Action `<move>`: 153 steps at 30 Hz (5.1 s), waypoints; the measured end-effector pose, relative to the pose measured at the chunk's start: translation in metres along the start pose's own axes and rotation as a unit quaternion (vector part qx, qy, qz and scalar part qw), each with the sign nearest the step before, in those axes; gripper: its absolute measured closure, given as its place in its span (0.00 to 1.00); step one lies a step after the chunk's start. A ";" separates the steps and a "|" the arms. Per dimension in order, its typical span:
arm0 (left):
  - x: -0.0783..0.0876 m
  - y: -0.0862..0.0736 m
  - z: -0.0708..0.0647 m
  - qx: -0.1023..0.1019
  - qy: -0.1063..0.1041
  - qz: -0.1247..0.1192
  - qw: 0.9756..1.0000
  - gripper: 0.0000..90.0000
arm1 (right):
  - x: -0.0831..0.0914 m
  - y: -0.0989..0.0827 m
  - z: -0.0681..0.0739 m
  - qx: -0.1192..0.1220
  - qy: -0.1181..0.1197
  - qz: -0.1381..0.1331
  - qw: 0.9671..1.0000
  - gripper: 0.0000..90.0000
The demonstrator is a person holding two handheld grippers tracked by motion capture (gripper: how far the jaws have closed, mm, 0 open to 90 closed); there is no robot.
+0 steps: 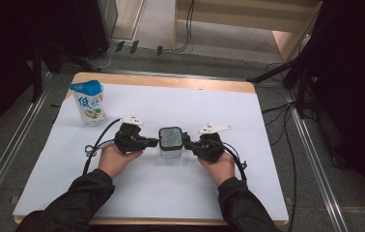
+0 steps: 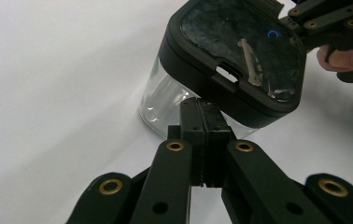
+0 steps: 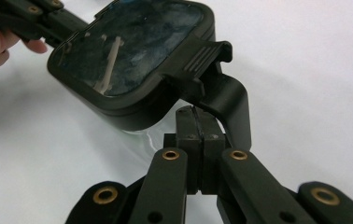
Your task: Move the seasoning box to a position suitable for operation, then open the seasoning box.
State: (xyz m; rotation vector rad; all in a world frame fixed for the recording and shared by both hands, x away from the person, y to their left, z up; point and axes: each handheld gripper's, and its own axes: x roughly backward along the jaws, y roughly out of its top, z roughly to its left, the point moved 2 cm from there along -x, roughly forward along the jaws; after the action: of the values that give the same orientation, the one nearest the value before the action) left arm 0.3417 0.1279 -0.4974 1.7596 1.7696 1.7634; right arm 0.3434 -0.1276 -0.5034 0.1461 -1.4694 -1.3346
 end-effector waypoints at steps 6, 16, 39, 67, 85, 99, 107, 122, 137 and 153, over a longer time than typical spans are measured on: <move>0.002 0.001 0.004 0.004 -0.001 0.003 1.000 1.00 | 0.000 -0.001 0.006 -0.008 0.008 0.003 1.000 1.00; 0.013 0.002 0.011 -0.015 -0.013 0.019 1.000 0.79 | 0.011 0.000 0.010 0.007 0.021 -0.004 1.000 1.00; 0.031 0.011 0.003 -0.144 -0.082 0.009 0.986 0.25 | 0.027 0.003 -0.006 0.020 0.015 0.019 1.000 1.00; -0.009 0.023 0.013 -0.159 -0.121 0.034 0.979 0.16 | 0.021 0.005 -0.012 0.006 0.021 0.016 1.000 1.00; -0.023 0.025 0.014 -0.158 -0.119 0.039 0.979 0.15 | 0.018 -0.001 -0.013 -0.009 0.011 0.017 1.000 1.00; -0.014 0.028 0.008 -0.161 -0.103 0.032 0.981 0.16 | 0.017 0.000 -0.015 -0.010 0.011 0.019 1.000 1.00; -0.006 0.031 0.006 -0.162 -0.103 0.026 0.981 0.18 | 0.016 0.000 -0.015 -0.006 0.009 0.020 1.000 1.00; 0.013 0.032 0.002 -0.179 -0.114 0.018 0.977 0.45 | 0.017 0.000 -0.015 -0.005 0.010 0.021 1.000 1.00; 0.015 0.038 -0.001 -0.162 -0.144 0.011 0.976 0.97 | 0.016 0.000 -0.015 -0.010 0.014 0.019 1.000 1.00; 0.004 0.052 -0.020 -0.145 -0.144 0.006 0.979 1.00 | 0.016 0.000 -0.015 -0.013 0.009 0.011 1.000 1.00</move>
State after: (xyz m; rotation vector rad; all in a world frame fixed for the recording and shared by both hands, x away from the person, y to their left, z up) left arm 0.3580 0.1013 -0.4515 1.7937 1.3177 1.5774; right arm 0.3482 -0.1481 -0.4969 0.1242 -1.4337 -1.3320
